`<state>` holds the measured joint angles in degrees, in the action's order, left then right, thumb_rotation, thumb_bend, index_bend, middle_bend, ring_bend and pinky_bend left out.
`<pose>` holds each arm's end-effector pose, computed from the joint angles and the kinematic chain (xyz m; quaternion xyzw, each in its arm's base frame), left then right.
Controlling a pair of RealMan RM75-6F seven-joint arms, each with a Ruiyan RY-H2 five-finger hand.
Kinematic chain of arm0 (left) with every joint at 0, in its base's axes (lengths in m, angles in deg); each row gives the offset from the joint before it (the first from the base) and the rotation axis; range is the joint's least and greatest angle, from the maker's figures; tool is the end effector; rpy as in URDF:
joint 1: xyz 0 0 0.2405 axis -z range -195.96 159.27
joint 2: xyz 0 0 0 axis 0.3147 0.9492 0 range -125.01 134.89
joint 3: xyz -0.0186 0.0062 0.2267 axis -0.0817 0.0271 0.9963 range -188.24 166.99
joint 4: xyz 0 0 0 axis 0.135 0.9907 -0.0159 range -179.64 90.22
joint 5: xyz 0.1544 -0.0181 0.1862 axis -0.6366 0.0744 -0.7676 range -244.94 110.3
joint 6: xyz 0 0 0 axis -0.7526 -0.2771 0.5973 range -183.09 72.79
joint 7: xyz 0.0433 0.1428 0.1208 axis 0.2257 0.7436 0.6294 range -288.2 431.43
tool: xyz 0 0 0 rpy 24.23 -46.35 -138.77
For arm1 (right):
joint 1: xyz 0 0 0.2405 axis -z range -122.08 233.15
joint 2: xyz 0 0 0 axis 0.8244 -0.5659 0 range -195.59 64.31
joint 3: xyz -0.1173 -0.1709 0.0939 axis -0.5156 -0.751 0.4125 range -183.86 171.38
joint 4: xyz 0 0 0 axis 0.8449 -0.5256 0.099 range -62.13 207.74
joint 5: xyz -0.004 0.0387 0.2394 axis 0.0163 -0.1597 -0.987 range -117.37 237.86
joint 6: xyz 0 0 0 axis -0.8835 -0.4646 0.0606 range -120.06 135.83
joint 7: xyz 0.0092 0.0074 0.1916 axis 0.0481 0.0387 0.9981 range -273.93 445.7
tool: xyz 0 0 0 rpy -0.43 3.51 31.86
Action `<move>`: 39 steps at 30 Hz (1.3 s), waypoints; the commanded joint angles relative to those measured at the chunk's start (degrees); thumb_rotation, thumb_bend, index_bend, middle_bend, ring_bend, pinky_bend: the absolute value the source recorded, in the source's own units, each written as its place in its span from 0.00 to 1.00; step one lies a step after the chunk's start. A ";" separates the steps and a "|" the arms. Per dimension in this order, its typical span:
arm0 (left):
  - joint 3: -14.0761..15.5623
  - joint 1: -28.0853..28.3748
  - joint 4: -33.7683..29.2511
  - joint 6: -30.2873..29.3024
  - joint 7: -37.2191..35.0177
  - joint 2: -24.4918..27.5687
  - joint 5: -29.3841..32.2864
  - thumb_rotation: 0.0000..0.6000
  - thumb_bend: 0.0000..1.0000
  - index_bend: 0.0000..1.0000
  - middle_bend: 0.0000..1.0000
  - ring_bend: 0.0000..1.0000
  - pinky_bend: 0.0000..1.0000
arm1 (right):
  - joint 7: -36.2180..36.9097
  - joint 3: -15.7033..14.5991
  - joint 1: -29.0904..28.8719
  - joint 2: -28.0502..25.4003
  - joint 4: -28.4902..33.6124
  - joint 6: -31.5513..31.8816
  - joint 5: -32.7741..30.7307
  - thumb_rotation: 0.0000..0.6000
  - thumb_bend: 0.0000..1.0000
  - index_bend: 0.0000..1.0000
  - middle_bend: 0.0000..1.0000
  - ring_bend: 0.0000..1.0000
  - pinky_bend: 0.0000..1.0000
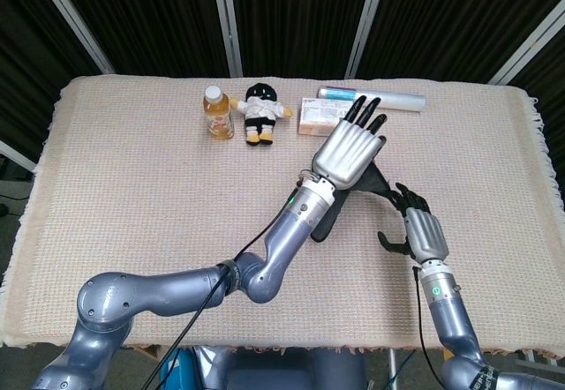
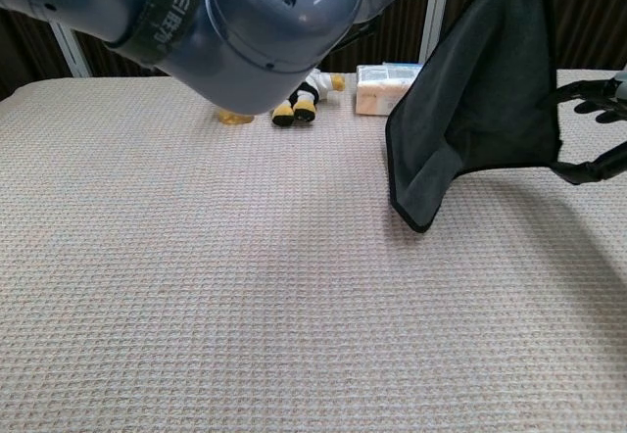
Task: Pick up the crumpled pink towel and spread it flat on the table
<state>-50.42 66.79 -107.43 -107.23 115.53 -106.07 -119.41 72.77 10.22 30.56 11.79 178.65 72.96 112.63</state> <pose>0.2352 0.4162 -0.0579 -0.7240 -0.1838 -0.5313 0.3998 -0.1738 -0.3331 0.0128 0.5371 -0.5721 0.4169 0.4588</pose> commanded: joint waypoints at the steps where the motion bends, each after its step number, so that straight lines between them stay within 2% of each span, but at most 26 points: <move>1: -0.11 0.91 0.08 -0.58 -0.44 0.35 0.19 1.00 0.48 0.61 0.20 0.00 0.00 | 0.56 0.58 -0.75 1.10 -1.26 -0.35 -1.38 1.00 0.34 0.19 0.00 0.00 0.00; 6: 1.07 0.97 -0.72 -1.19 -1.01 1.19 0.34 1.00 0.48 0.61 0.20 0.00 0.00 | 1.39 2.14 -2.54 2.65 -4.59 -2.06 -4.70 1.00 0.34 0.19 0.00 0.00 0.00; 12: 2.70 0.09 -2.19 -1.76 -1.46 2.70 0.90 1.00 0.48 0.61 0.20 0.00 0.00 | 1.98 3.08 -3.11 3.65 -6.86 -1.25 -6.43 1.00 0.35 0.19 0.00 0.00 0.00; 19: 4.29 -0.25 -3.73 -2.40 -2.02 3.94 1.34 1.00 0.48 0.61 0.20 0.00 0.00 | 2.09 3.48 -2.18 4.57 -8.11 2.99 -6.85 1.00 0.35 0.19 0.00 0.00 0.00; 39: 6.57 -0.93 -5.75 -4.41 -3.62 6.19 3.08 1.00 0.48 0.60 0.20 0.00 0.00 | -3.11 3.10 -4.07 9.12 -12.74 3.75 -13.66 1.00 0.34 0.18 0.00 0.00 0.00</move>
<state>-43.94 65.90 -113.11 -111.58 111.97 -99.94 -116.42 69.72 13.39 26.52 20.83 166.00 76.75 99.02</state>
